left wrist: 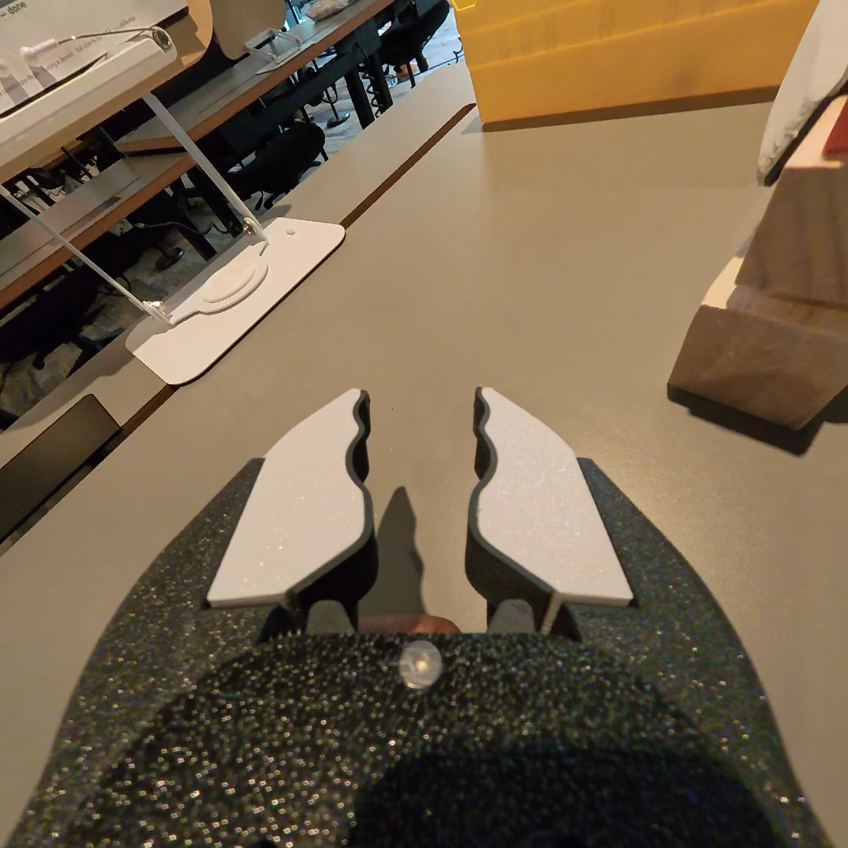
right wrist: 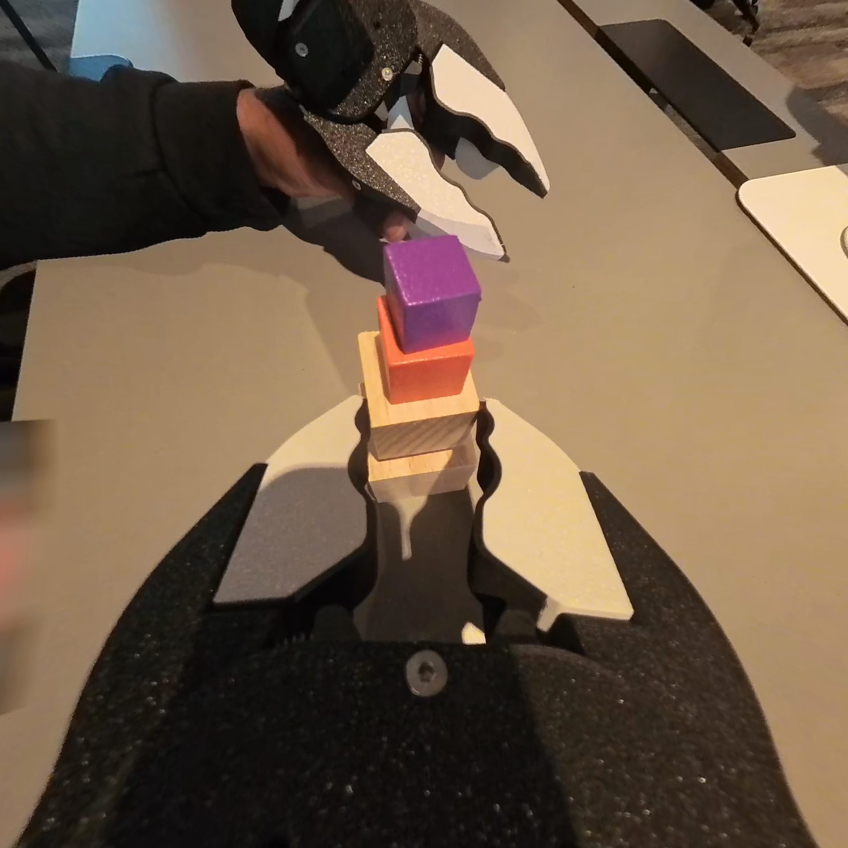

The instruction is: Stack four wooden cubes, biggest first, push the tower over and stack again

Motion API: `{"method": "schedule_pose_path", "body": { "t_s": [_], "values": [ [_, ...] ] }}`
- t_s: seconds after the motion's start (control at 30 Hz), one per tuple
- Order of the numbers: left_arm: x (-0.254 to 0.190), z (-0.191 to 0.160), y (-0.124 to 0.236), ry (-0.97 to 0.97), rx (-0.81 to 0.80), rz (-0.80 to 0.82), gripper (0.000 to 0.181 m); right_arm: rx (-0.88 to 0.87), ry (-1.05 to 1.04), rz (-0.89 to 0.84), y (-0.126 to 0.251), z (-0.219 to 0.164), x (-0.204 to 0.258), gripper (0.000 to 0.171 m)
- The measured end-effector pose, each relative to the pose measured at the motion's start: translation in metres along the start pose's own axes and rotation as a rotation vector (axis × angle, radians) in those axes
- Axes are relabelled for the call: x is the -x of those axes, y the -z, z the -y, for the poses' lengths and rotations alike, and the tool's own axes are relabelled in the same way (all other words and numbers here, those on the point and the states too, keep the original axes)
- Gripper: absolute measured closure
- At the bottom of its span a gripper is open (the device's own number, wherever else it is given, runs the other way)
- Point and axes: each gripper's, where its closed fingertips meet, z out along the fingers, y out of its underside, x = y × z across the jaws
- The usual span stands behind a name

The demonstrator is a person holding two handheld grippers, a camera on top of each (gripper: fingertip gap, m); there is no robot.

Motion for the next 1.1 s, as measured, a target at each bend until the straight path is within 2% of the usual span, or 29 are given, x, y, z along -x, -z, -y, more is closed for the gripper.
{"method": "schedule_pose_path", "body": {
  "t_s": [0.97, 1.1],
  "values": [
    [-0.0014, -0.0003, -0.0008, -0.010, 0.004, -0.004, 0.138, 0.009, 0.017, 0.007, -0.0030, -0.0057, 0.0001, 0.126],
    [-0.0018, -0.0004, -0.0009, -0.012, 0.005, -0.005, 0.138, 0.025, 0.020, 0.008, -0.0044, -0.0090, 0.0001, 0.114]
  ]
}}
